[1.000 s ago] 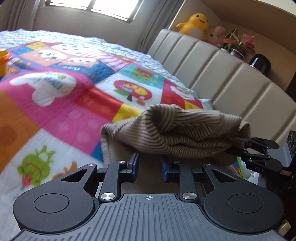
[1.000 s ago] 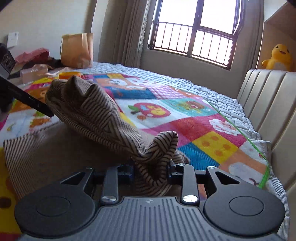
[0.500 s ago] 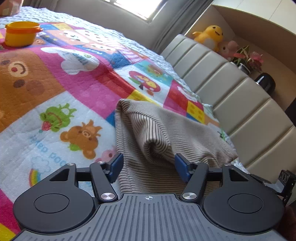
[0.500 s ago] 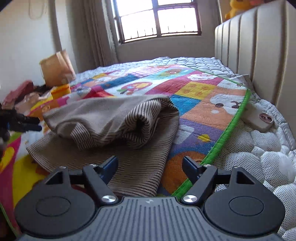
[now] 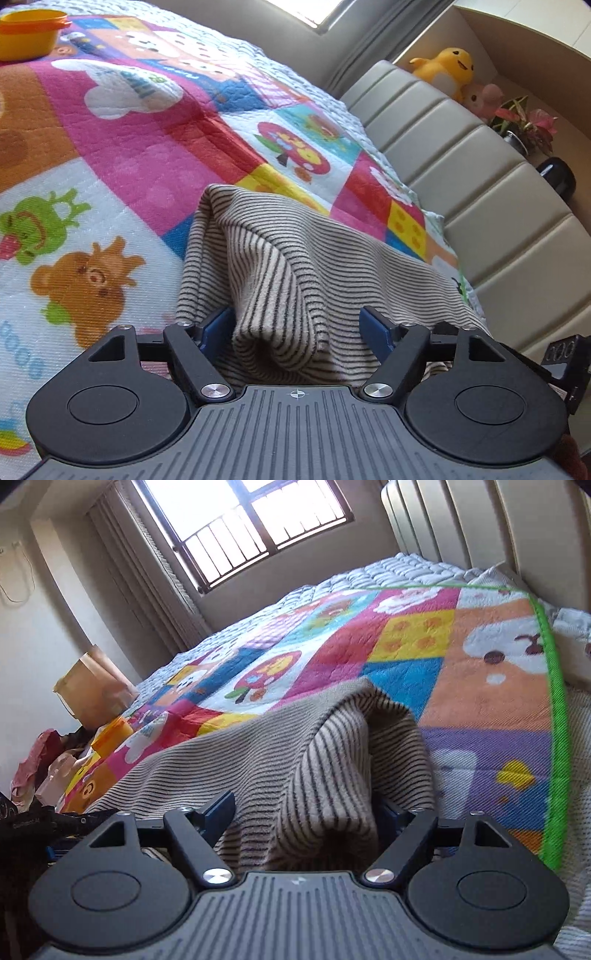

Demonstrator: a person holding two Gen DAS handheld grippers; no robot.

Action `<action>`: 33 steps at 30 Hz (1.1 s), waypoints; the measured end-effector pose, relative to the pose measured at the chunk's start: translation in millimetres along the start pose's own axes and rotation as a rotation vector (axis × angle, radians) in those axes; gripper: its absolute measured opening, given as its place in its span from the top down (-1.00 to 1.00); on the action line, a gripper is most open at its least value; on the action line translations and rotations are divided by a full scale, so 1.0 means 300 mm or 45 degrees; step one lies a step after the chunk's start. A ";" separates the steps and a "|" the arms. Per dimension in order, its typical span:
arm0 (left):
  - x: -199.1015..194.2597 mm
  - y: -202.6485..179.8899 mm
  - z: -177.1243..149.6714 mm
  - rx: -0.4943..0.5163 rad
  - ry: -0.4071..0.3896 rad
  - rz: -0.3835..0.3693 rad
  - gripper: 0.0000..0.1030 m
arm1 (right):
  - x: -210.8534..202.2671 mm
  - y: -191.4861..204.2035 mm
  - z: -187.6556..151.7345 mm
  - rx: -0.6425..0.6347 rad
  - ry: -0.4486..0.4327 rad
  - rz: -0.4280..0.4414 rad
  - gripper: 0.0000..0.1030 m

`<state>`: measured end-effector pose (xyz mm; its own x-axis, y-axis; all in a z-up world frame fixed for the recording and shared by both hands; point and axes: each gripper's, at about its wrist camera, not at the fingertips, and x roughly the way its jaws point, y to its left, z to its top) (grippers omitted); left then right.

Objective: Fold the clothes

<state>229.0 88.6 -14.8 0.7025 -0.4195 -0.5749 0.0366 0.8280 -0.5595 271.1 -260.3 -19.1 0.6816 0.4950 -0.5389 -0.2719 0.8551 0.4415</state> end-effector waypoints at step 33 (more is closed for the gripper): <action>-0.175 -0.069 -0.141 0.171 -0.111 0.012 0.38 | -0.230 0.082 -0.142 -0.303 -0.128 -0.021 0.29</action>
<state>161.3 77.6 1.6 0.7621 -0.3825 -0.5224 0.1202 0.8764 -0.4663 188.5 -267.0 -1.7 0.7481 0.4728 -0.4656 -0.4039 0.8811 0.2458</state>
